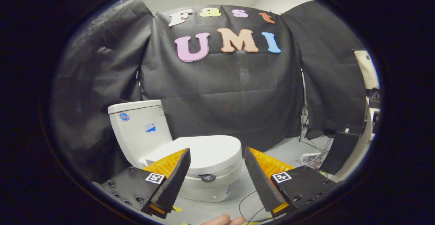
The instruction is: Open the toilet lid.
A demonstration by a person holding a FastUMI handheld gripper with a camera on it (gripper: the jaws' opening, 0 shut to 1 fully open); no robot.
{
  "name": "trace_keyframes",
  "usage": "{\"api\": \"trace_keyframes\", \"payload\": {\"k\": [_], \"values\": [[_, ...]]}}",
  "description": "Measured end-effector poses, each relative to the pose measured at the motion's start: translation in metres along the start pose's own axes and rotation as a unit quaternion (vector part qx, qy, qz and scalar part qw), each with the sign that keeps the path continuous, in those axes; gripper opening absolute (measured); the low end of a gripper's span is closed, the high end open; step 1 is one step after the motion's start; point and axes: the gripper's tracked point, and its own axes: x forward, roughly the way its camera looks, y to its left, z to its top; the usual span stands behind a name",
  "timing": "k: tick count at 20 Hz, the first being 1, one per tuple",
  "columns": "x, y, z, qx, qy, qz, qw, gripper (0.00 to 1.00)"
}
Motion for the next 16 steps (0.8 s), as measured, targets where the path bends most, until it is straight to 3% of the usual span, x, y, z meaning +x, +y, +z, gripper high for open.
{"api": "trace_keyframes", "payload": {"k": [4, 7, 13, 16], "values": [[0.01, 0.005, -0.002, 0.044, 0.017, -0.016, 0.999, 0.99], [0.021, 0.001, 0.0, 0.107, -0.008, -0.046, 0.993, 0.99], [0.038, -0.016, -0.058, 0.168, 0.045, -0.067, 0.982, 0.99], [0.039, -0.042, -0.091, 0.225, 0.058, -0.12, 0.965, 0.98]]}}
